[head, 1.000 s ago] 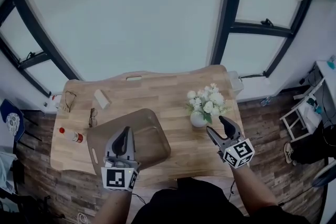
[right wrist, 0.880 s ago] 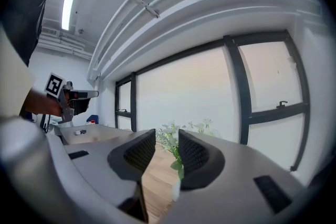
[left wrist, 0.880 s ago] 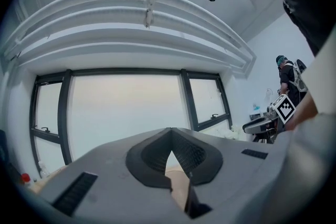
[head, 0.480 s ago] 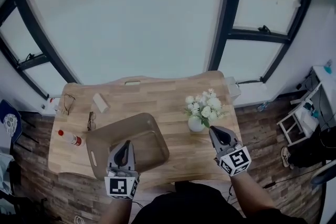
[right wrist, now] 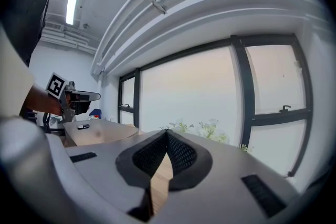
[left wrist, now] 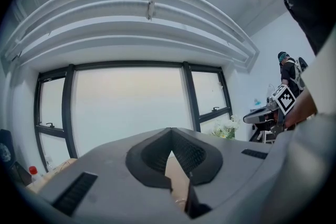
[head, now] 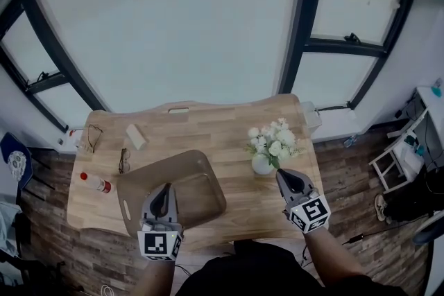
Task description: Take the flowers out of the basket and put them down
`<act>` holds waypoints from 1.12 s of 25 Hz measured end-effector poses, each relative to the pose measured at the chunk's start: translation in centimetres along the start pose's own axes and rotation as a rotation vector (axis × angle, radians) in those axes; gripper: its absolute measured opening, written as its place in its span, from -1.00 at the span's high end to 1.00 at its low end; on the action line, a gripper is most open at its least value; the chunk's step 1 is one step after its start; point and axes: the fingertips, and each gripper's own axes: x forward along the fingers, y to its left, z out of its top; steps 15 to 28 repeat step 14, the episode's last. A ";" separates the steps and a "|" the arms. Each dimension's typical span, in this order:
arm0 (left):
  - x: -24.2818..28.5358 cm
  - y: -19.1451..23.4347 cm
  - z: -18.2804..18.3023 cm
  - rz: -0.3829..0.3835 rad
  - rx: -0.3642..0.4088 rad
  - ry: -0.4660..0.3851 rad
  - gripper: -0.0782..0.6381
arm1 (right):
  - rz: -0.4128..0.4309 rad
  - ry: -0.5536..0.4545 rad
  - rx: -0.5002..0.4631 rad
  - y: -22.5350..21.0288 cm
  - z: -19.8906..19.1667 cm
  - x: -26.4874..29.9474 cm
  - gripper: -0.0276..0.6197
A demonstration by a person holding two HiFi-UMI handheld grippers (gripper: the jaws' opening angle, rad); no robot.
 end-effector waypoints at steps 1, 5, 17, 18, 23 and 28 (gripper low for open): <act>0.1 0.0 0.1 0.001 0.000 -0.003 0.77 | 0.000 -0.001 0.000 0.0 0.0 0.0 0.85; 0.2 0.2 0.4 0.005 -0.005 -0.008 0.77 | -0.003 -0.001 -0.002 -0.1 -0.1 -0.1 0.85; 0.6 -0.4 0.9 -0.008 -0.007 -0.019 0.77 | -0.005 -0.011 -0.017 -0.2 0.4 -0.4 0.85; 0.6 -0.4 0.9 -0.008 -0.007 -0.019 0.77 | -0.005 -0.011 -0.017 -0.2 0.4 -0.4 0.85; 0.6 -0.4 0.9 -0.008 -0.007 -0.019 0.77 | -0.005 -0.011 -0.017 -0.2 0.4 -0.4 0.85; 0.6 -0.4 0.9 -0.008 -0.007 -0.019 0.77 | -0.005 -0.011 -0.017 -0.2 0.4 -0.4 0.85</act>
